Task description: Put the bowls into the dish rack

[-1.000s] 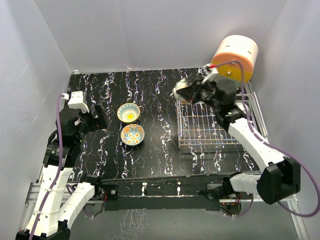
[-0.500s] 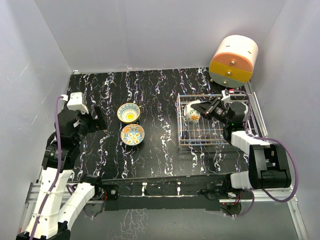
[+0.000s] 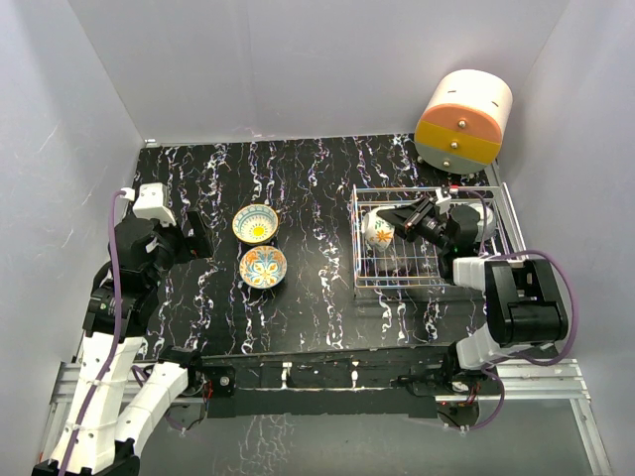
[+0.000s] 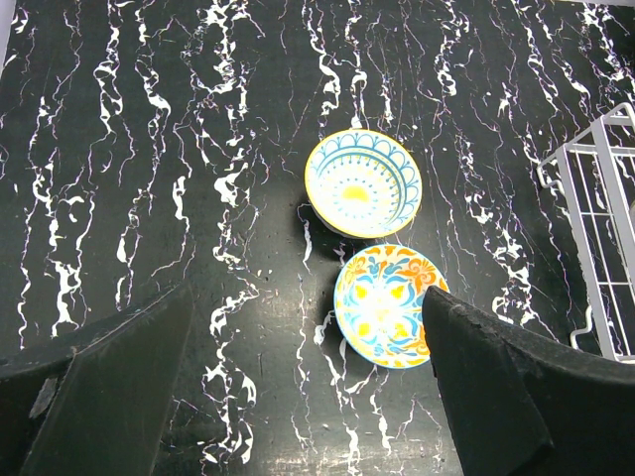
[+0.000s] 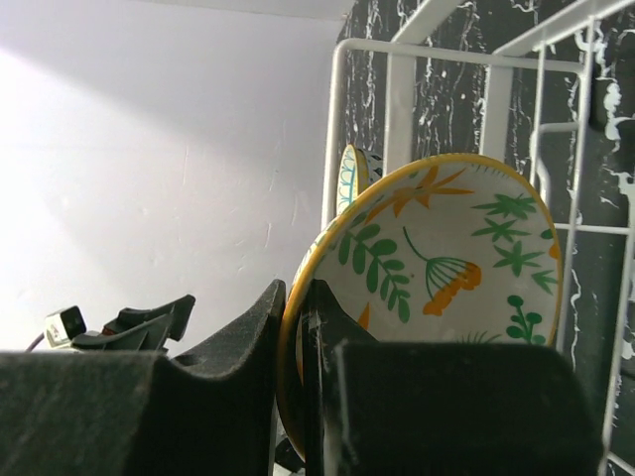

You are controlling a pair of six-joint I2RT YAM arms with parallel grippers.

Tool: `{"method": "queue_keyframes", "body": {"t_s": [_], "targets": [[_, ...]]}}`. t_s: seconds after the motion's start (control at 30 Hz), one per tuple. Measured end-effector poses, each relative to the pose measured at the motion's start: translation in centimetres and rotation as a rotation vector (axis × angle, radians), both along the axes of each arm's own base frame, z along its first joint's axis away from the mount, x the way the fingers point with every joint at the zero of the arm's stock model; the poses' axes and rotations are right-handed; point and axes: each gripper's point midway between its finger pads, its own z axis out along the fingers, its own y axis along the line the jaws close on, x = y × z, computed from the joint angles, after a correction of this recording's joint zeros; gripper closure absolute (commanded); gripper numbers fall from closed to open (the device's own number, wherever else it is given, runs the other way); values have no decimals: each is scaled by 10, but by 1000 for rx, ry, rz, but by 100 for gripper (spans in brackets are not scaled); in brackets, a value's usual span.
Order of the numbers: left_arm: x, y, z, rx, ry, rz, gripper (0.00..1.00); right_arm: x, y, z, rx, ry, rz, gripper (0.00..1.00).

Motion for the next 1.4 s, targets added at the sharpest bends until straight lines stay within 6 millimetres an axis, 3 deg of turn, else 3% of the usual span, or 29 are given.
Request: {"method": "queue_keyframes", "body": {"t_s": [0.23, 0.5, 0.7, 1.13, 1.4], "targets": [[0, 1, 0, 2, 0, 4, 3, 3, -1, -19, 0, 57, -1, 86], [1, 1, -1, 3, 2, 6, 3, 5, -17, -29, -7, 96, -25, 66], [1, 1, -1, 3, 4, 6, 3, 4, -24, -42, -44, 134, -38, 57], [2, 1, -2, 4, 7, 6, 3, 4, -52, -41, -198, 128, -126, 52], [2, 1, -1, 3, 6, 5, 3, 11, -75, -25, -377, 99, -229, 47]]}}
